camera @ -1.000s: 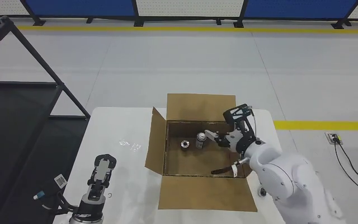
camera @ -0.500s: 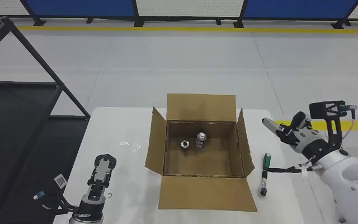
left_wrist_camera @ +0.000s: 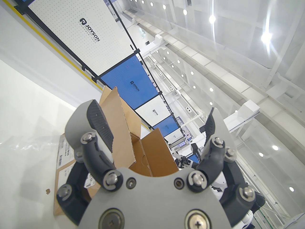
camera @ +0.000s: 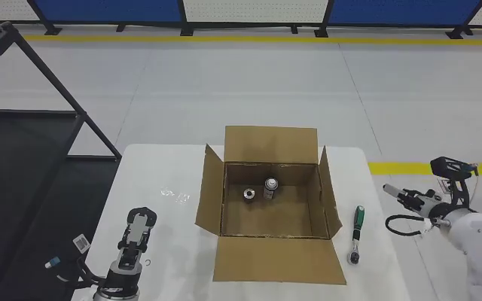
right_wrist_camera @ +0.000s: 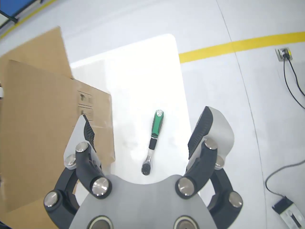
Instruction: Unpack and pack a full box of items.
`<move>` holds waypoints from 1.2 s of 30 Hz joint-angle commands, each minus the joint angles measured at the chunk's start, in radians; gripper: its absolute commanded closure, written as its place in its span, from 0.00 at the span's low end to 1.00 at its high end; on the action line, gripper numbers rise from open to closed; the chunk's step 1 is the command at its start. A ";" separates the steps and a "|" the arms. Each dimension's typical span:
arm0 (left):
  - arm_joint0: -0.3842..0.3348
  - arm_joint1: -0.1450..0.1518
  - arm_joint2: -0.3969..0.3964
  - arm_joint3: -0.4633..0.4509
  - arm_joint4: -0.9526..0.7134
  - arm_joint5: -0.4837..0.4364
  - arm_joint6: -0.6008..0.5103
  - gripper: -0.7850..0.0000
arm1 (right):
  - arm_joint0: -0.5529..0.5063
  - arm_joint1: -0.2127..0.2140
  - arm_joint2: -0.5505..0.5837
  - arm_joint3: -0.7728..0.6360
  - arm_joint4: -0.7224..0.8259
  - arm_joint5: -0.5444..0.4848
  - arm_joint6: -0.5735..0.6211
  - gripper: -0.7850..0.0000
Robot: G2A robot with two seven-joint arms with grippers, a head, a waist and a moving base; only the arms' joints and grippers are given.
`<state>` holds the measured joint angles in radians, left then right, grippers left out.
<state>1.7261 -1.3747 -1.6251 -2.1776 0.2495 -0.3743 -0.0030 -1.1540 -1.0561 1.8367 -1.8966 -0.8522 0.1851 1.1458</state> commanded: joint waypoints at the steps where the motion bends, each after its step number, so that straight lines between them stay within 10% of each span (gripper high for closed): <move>1: 0.000 0.000 0.000 0.000 0.000 0.000 0.000 0.00 | 0.031 0.006 -0.021 0.063 -0.025 -0.014 0.062 0.00; 23: 0.000 0.000 0.000 0.000 0.000 0.000 0.000 0.00 | 0.083 0.015 -0.060 0.148 -0.047 -0.046 0.154 0.00; 36: 0.000 0.000 0.000 0.000 0.000 0.000 0.000 0.00 | -0.105 0.024 -0.105 -0.036 -0.104 -0.030 0.317 0.00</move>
<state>1.7261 -1.3747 -1.6251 -2.1776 0.2495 -0.3743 -0.0030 -1.2569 -1.0319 1.7397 -1.9253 -0.9549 0.1506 1.4471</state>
